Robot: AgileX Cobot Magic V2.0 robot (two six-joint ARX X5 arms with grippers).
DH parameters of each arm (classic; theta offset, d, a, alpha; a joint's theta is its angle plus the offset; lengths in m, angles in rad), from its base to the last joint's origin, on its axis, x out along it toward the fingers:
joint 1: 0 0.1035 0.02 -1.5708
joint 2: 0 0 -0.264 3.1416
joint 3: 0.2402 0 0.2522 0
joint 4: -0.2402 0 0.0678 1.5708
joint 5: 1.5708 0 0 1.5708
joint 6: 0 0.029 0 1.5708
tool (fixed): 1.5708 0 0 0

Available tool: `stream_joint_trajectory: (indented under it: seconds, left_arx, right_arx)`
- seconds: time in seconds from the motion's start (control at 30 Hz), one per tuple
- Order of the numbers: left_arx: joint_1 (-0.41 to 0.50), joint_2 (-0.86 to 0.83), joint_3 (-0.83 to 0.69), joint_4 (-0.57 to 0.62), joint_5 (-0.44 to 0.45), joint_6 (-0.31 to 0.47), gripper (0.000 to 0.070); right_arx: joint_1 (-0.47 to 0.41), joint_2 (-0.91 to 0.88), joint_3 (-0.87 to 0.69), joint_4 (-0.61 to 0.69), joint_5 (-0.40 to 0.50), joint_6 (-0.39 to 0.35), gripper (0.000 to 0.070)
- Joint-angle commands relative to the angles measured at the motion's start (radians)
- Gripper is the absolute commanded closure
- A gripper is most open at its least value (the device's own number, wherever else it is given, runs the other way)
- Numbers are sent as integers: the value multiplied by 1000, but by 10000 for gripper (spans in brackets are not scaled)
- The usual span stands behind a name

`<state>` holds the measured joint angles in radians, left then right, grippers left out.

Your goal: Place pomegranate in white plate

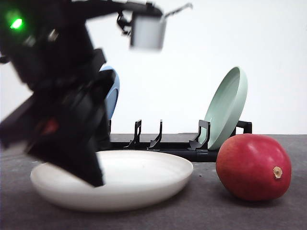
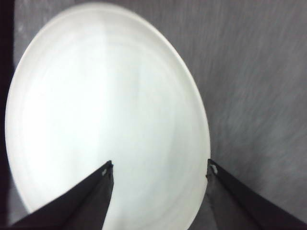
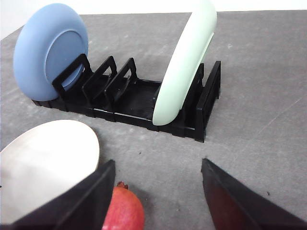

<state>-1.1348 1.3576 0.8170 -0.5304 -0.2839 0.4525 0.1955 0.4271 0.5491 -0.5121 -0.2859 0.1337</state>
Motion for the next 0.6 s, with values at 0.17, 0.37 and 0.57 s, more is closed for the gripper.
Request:
stream_joint_trajectory:
  seconds: [0.17,0.37,0.57]
  left_arx:
    - [151,-98,43,-25,312,-241,333]
    - [383,-209,43,-30,463,-336,334]
    - [637,-296,43,-31,495,-380,335]
  right_arx:
    - [3,2,18,10,2,-10,340]
    - [3,2,18,10,1,-10,340]
    - [3,2,18,10,-1,-6,340]
